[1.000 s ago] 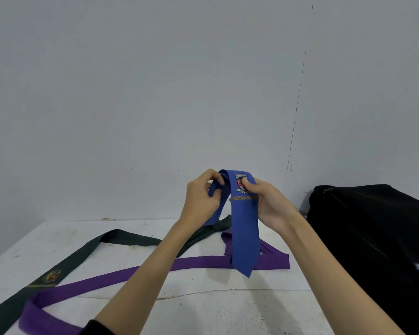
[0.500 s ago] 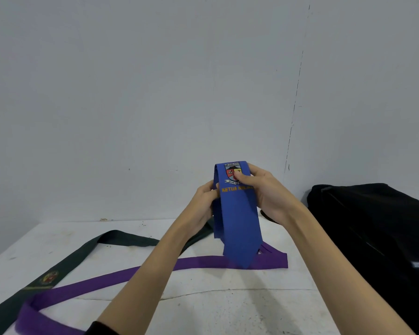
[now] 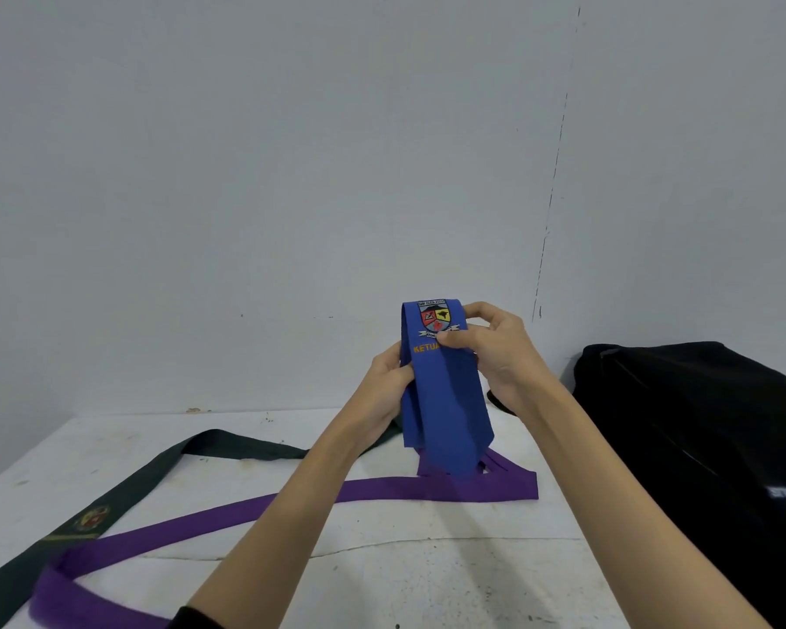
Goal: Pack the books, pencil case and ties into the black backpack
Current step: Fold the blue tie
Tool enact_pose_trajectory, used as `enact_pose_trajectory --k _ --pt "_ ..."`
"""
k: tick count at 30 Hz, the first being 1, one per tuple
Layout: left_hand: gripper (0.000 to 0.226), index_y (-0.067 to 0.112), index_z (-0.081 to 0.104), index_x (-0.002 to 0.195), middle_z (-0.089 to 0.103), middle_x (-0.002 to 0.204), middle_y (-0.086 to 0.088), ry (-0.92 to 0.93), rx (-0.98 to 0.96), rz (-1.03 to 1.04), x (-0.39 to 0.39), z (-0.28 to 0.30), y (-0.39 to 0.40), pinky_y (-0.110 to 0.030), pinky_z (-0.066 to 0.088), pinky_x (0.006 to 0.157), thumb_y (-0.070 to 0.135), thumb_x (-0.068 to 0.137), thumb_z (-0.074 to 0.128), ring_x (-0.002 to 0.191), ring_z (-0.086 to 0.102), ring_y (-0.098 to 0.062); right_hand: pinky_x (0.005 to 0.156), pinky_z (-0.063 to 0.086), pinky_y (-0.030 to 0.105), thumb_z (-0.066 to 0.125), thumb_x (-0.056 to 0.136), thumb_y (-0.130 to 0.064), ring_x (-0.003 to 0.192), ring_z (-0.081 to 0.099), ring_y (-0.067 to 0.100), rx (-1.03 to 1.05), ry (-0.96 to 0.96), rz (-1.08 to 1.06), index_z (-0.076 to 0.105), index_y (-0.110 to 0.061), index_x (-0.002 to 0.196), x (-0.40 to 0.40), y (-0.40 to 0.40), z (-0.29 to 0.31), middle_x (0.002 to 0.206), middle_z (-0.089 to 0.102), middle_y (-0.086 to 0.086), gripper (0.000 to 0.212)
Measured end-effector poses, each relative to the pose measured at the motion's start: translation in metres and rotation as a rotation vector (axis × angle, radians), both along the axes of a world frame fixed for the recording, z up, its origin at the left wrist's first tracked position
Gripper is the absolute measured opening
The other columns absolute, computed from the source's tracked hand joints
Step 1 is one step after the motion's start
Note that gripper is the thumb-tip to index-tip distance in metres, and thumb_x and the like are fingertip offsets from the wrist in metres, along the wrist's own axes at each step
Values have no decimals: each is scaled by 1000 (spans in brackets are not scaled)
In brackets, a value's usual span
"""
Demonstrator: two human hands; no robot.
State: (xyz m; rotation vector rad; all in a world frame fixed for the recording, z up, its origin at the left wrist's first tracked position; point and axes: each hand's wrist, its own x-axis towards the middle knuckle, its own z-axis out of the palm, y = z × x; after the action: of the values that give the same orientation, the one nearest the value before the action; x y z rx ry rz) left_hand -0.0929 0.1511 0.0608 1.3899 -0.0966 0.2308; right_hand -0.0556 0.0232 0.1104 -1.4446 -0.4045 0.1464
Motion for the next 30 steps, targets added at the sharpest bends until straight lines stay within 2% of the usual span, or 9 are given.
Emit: enact_pose_trajectory --k 5,13,16,19,21,25,27,29,30 --pt "27 22 60 112 72 97 3 28 -96 -23 1 0 0 -25 56 70 4 98 43 85 69 -13 81 54 44 69 79 5 79 64 29 65 26 4 58 -11 83 -3 3 0 88 68 13 20" --pt "23 23 58 111 70 94 2 0 -10 112 3 1 -4 -22 53 56 8 97 49 75 68 -13 77 55 42 68 79 5 76 65 26 78 45 22 58 -11 86 -5 6 -3 87 69 11 20" --pt "20 23 61 105 71 89 2 14 -85 108 4 1 -6 -24 53 55 9 97 50 69 69 -12 77 55 43 67 81 4 72 64 25 138 57 32 57 -11 87 -4 7 -6 81 70 8 19" --pt "14 21 63 98 71 85 0 70 -194 37 4 -1 -14 -29 53 63 20 97 49 71 67 -16 69 53 37 65 82 5 68 63 22 196 72 4 58 -12 86 -2 10 -10 75 71 5 18" --pt "23 19 65 96 72 83 0 89 -285 -29 4 -4 -15 -30 52 68 29 99 44 72 67 -16 69 52 35 65 83 5 69 63 23 196 69 -20 58 -13 84 -2 11 -12 78 70 7 19" --pt "51 17 63 116 70 107 -6 57 -388 -122 3 -1 -10 -32 53 81 51 97 30 93 67 -19 68 53 33 64 83 5 69 65 22 192 41 -28 57 -13 84 -2 10 -14 80 71 7 20" --pt "42 20 64 111 71 104 -3 37 -305 -139 2 -2 -9 -31 55 80 47 96 36 90 68 -17 71 54 35 64 83 5 72 65 24 191 33 -32 57 -13 85 -2 10 -16 85 71 10 20" --pt "17 22 61 108 70 101 -2 26 -119 -107 3 -6 -8 -30 55 75 27 94 53 87 68 -16 75 53 39 64 83 5 75 65 26 197 31 -32 57 -13 85 -2 11 -15 88 70 13 19" --pt "18 22 59 108 70 100 -1 23 -42 -75 4 -8 -6 -30 55 73 17 91 59 86 68 -16 74 54 40 63 83 6 75 65 26 199 32 -29 56 -12 86 -2 11 -15 89 70 13 19"
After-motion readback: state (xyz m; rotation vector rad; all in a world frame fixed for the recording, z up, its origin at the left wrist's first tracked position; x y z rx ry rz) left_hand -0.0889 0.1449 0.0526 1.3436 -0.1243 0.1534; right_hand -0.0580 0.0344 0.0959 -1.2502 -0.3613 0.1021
